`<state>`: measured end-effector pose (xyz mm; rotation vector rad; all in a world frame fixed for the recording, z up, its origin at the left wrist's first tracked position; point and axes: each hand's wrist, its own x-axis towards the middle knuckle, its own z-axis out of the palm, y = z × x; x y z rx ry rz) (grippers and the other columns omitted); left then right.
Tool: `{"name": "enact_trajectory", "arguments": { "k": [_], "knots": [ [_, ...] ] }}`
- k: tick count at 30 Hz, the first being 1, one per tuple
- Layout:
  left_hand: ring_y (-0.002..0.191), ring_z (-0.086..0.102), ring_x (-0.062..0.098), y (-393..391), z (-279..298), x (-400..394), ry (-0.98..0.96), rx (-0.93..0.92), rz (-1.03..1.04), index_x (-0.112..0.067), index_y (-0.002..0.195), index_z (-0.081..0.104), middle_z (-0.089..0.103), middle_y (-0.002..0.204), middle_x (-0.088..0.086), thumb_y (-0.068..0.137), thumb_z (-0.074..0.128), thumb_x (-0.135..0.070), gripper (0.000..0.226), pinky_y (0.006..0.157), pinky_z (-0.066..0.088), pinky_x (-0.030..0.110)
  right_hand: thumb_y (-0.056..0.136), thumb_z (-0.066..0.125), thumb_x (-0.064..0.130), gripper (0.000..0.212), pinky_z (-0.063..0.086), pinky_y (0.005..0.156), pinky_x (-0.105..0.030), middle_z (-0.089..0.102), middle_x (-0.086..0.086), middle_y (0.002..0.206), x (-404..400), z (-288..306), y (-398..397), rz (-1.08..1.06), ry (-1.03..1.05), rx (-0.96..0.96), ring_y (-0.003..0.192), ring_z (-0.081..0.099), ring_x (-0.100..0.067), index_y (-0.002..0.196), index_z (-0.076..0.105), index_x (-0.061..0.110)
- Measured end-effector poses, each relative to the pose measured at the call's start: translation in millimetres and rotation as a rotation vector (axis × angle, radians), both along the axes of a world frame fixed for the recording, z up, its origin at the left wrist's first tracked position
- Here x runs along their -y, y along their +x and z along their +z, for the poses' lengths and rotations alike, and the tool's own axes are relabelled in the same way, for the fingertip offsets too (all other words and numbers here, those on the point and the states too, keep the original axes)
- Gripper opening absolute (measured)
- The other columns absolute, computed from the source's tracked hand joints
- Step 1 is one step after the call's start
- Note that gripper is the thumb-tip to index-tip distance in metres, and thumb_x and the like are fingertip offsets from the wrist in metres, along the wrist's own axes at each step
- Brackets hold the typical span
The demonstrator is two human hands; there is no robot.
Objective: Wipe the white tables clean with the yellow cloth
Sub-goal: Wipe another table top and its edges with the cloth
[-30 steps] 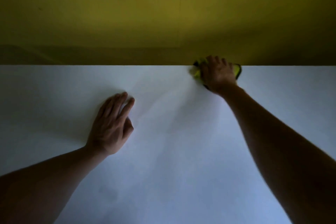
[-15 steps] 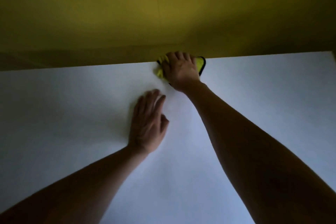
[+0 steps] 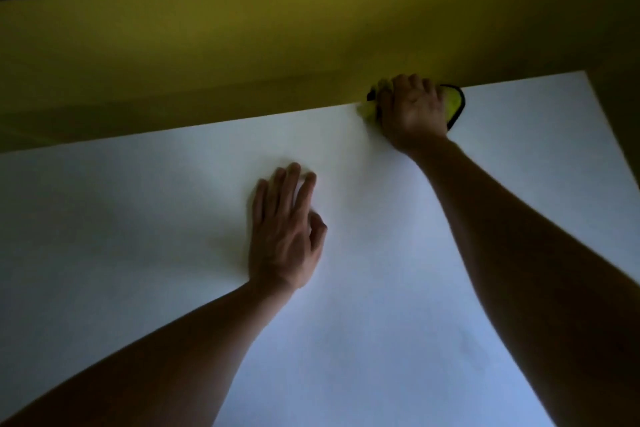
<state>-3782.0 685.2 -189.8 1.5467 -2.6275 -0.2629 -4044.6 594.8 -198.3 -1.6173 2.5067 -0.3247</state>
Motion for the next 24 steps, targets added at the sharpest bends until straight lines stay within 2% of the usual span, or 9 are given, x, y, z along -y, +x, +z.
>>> {"name": "enact_trajectory", "arguments": {
  "k": [6,9,12,17,21,24],
  "knots": [
    [0.154,0.032,0.033,-0.4,0.7,0.5,-0.009,-0.003,0.009,-0.013,0.155,0.045,0.035,0.166,0.012,0.095,0.038,-0.030,0.062,0.126,0.022,0.055,0.103,0.033,0.043,0.041,0.033,0.099,-0.045,0.057,-0.014,0.125,16.7,0.0,87.6,0.218,-0.048,0.077,0.117,0.049,-0.034,0.121,0.056,0.014],
    [0.153,0.035,0.034,-1.0,1.5,1.0,-0.033,-0.028,0.005,-0.012,0.153,0.047,0.037,0.165,0.013,0.094,0.041,-0.027,0.062,0.124,0.024,0.057,0.103,0.033,0.044,0.041,0.033,0.097,-0.044,0.058,-0.011,0.124,15.5,0.4,77.8,0.310,-0.067,0.071,0.117,0.051,-0.033,0.122,0.055,0.015],
    [0.151,0.037,0.036,-2.7,0.0,0.1,-0.061,-0.051,0.006,-0.010,0.152,0.050,0.039,0.163,0.014,0.094,0.042,-0.026,0.060,0.123,0.026,0.059,0.102,0.038,0.043,0.037,0.034,0.094,-0.041,0.060,-0.013,0.122,7.1,-2.5,33.4,0.203,-0.063,0.036,0.114,0.052,-0.034,0.116,0.058,0.015],
    [0.153,0.034,0.035,-2.4,-4.5,0.4,-0.076,-0.051,0.001,-0.011,0.152,0.049,0.038,0.164,0.014,0.094,0.041,-0.028,0.060,0.125,0.022,0.057,0.102,0.035,0.036,0.038,0.036,0.096,-0.043,0.062,-0.017,0.113,-14.5,-0.4,-28.2,-0.031,-0.105,0.001,0.110,0.053,-0.035,0.107,0.060,0.008],
    [0.153,0.033,0.036,-1.5,-6.4,0.8,-0.077,-0.046,0.006,-0.011,0.152,0.048,0.037,0.164,0.014,0.095,0.040,-0.027,0.059,0.126,0.021,0.056,0.103,0.033,0.038,0.041,0.033,0.102,-0.042,0.061,-0.014,0.121,-2.6,3.9,-11.1,-0.133,-0.028,-0.020,0.117,0.051,-0.032,0.114,0.061,0.011],
    [0.153,0.032,0.036,-2.0,-6.5,1.3,-0.067,-0.042,0.010,-0.012,0.152,0.047,0.037,0.164,0.014,0.094,0.041,-0.027,0.060,0.127,0.020,0.055,0.100,0.040,0.040,0.036,0.032,0.098,-0.040,0.061,-0.013,0.122,8.3,2.9,32.3,-0.014,0.009,-0.006,0.116,0.051,-0.033,0.114,0.062,0.015]
  ]
}}
